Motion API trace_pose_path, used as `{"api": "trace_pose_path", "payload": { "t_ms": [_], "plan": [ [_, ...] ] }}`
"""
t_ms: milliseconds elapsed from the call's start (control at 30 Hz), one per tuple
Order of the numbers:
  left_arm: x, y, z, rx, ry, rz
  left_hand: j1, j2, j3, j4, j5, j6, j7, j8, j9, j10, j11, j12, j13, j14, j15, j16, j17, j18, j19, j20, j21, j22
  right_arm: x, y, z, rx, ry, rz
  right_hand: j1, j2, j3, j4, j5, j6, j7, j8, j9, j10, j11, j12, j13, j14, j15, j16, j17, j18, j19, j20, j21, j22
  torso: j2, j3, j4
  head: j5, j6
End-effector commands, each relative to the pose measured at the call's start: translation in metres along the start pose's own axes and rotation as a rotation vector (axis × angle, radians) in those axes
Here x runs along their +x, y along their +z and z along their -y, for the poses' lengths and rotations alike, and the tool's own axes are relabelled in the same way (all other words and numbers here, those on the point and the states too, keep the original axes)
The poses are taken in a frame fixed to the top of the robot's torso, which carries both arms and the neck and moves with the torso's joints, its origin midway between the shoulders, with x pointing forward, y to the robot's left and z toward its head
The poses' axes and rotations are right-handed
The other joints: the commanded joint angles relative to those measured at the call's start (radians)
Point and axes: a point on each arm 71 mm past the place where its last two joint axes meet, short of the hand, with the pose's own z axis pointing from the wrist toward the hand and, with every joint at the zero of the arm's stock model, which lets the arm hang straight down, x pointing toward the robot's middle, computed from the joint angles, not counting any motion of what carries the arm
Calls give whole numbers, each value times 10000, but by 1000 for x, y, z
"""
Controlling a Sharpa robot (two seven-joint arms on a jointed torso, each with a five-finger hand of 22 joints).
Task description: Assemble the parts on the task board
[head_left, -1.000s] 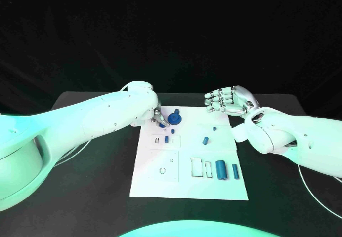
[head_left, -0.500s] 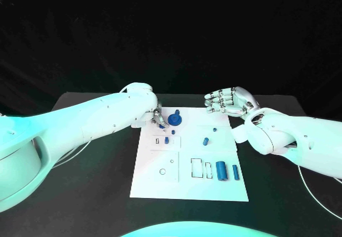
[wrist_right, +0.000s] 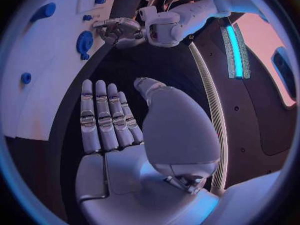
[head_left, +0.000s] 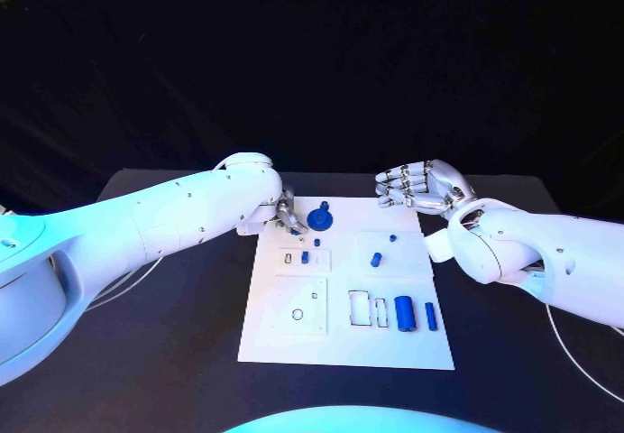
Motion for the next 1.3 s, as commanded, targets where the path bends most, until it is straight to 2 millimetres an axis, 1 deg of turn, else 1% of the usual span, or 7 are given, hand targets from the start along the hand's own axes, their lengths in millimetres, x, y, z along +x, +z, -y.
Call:
{"api": "trace_pose_path", "payload": {
  "t_ms": [33,267,467,667,733,967,1300],
  "plan": [
    [5,1,-3,107,-131,-277,170,71,1621,-828,45,-70,30,-58,-16,-75,33,-55,-42,811,80,-37,1977,-35,-96,17,-51,-18,1,0,-1,-104,-12,-181,-106,-21,-65,-3,42,37,67,-43,-13,56,19,-37,-4,55,-5,-48,-15,146,57,39,8,-8,5,-2,3,7,10],
    [6,1,-7,155,-239,-477,127,-2,2240,-1079,41,-148,90,-85,-47,-172,78,-73,-132,785,126,-65,1924,-16,-166,58,-100,-84,1,0,0,-92,-8,-194,-106,-21,-65,-3,42,37,67,-43,-13,56,19,-37,-4,55,-5,-48,-15,146,57,39,8,-8,11,-4,-5,25,23],
    [7,0,-11,204,-338,-679,-20,-71,3247,-1674,63,-309,199,-55,-16,-319,155,-119,-288,743,194,-108,1838,9,-258,119,-157,-162,1,0,0,-83,-7,-201,-112,-21,-67,-1,51,36,68,-47,-14,56,20,-41,-4,56,-4,-54,-19,146,58,39,8,-21,-2,2,-4,41,43],
    [7,-1,-14,241,-362,-797,-266,-55,3954,-2087,76,-405,306,-51,-20,-452,246,-155,-420,708,267,-141,1770,28,-335,174,-196,-223,1,0,0,-76,-7,-204,-119,-22,-70,3,57,35,69,-49,-15,55,21,-43,-4,57,-3,-58,-22,146,58,40,8,-27,6,2,-6,47,70],
    [7,-2,-15,256,-359,-834,-398,3,4276,-2255,87,-440,342,-68,-40,-522,282,-169,-491,685,294,-165,1721,41,-385,203,-222,-266,1,-1,1,-74,-6,-206,-119,-22,-70,3,57,35,69,-49,-15,55,21,-43,-4,57,-3,-58,-22,146,58,40,8,-27,8,2,-8,48,75],
    [7,-2,-16,298,-345,-955,-650,53,4667,-2488,87,-499,387,-101,-74,-657,324,-189,-606,648,332,-198,1650,67,-478,241,-270,-348,1,-1,1,-64,-5,-209,-119,-22,-70,3,57,35,69,-49,-15,55,21,-43,-4,57,-3,-58,-22,146,58,40,8,-27,12,5,-16,55,84],
    [7,-3,-18,335,-360,-1029,-1109,117,5432,-2983,186,-505,447,-177,-164,-836,373,-140,-726,596,371,-238,1552,93,-575,281,-280,-393,0,-1,1,-54,-22,-201,-119,-22,-70,3,57,35,69,-49,-15,55,21,-43,-4,57,-3,-58,-22,146,58,40,8,-27,15,9,-17,59,103]
  ]
}}
